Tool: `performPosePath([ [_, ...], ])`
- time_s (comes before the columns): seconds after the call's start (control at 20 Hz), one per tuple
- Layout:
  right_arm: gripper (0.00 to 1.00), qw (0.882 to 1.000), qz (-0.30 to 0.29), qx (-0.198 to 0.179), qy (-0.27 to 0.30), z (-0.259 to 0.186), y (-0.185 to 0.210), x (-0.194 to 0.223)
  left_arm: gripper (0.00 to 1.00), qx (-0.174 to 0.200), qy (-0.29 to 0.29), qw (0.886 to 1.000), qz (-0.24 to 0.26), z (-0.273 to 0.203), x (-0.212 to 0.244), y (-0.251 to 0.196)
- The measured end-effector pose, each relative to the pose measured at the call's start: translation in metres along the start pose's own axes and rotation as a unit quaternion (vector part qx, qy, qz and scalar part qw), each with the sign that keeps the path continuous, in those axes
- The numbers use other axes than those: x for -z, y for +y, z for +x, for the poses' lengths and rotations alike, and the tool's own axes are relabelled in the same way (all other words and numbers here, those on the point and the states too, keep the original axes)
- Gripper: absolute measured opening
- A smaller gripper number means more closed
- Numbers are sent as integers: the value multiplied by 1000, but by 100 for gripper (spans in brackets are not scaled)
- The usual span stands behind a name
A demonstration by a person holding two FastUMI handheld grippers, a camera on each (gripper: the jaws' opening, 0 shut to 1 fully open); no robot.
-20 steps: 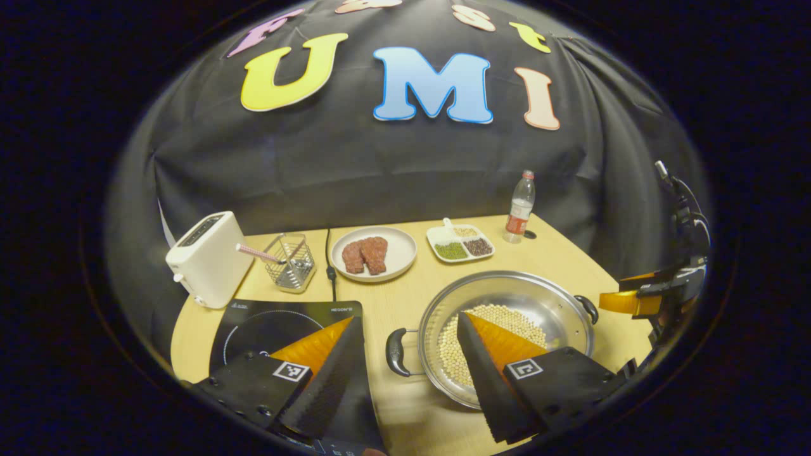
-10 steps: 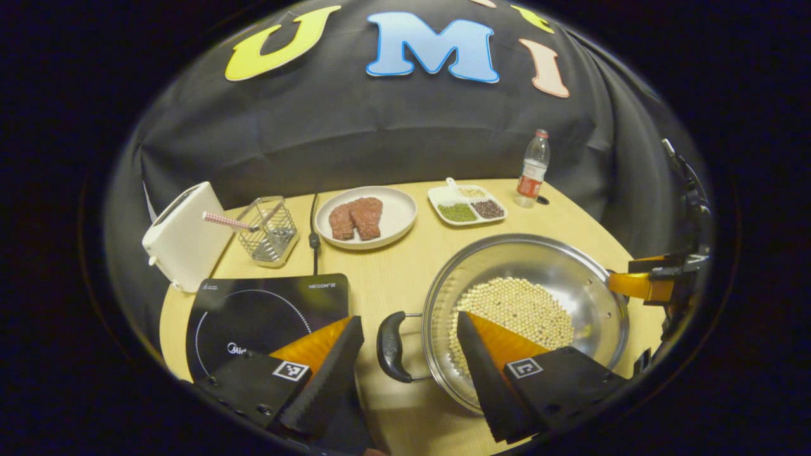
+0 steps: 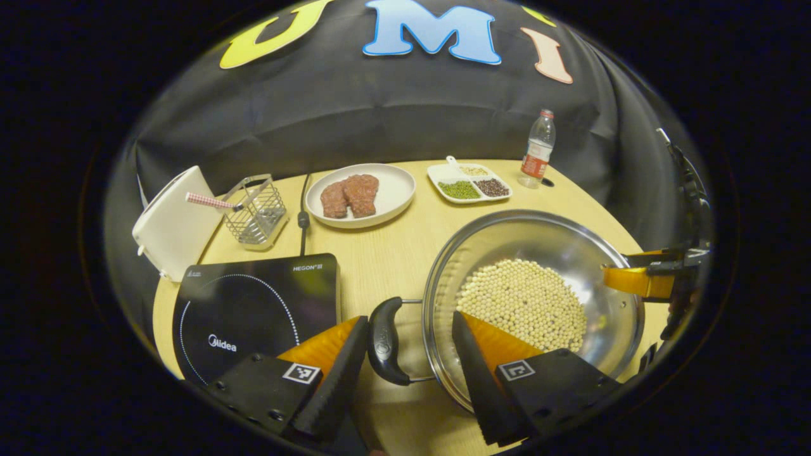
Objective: First push the handle of the pot to place it horizontally, then grasp the pot with both hands and set it on the induction cooktop.
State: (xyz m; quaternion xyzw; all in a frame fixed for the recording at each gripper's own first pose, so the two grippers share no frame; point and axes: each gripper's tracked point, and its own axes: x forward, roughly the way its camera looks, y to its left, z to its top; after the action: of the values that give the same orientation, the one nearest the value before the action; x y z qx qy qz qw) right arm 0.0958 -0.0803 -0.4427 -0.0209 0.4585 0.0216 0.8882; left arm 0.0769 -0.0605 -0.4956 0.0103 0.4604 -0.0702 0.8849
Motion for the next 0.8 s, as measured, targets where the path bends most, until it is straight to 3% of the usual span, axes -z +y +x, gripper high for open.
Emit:
performPosePath([
  [0.2, 94, 1000, 12, -5, 21, 8, 4, 12, 71, 3, 13, 1000, -5, 4, 11, 0],
  [0.25, 87, 1000, 17, -8, 21, 10, 4, 13, 71, 3, 11, 1000, -2, 4, 9, 0],
  [0.3, 83, 999, 20, -15, 25, 10, 9, 16, 77, 3, 12, 1000, 1, 3, 10, 2],
  [0.35, 80, 999, 24, -13, 25, 11, 11, 14, 70, 4, 11, 1000, 1, 3, 9, 3],
  [0.4, 65, 999, 26, -14, 28, 10, 10, 16, 72, 4, 12, 1000, -1, 2, 9, 2],
  [0.45, 61, 999, 28, -16, 31, 9, 10, 15, 71, 4, 12, 1000, -5, 2, 8, 1],
  [0.5, 66, 999, 36, -17, 31, 8, 11, 14, 71, 4, 13, 1000, -9, 2, 9, 0],
  [0.55, 63, 998, 39, -17, 37, 9, 11, 15, 65, 4, 14, 1000, -11, 3, 9, 0],
  [0.6, 63, 998, 39, -16, 39, 8, 11, 15, 72, 3, 15, 1000, -13, 1, 7, 0],
  [0.65, 63, 998, 38, -15, 42, 8, 11, 16, 62, 3, 16, 1000, -15, 0, 7, 1],
  [0.8, 63, 997, 53, -20, 50, 9, 11, 20, 64, 4, 6, 1000, -9, -2, -3, 2],
])
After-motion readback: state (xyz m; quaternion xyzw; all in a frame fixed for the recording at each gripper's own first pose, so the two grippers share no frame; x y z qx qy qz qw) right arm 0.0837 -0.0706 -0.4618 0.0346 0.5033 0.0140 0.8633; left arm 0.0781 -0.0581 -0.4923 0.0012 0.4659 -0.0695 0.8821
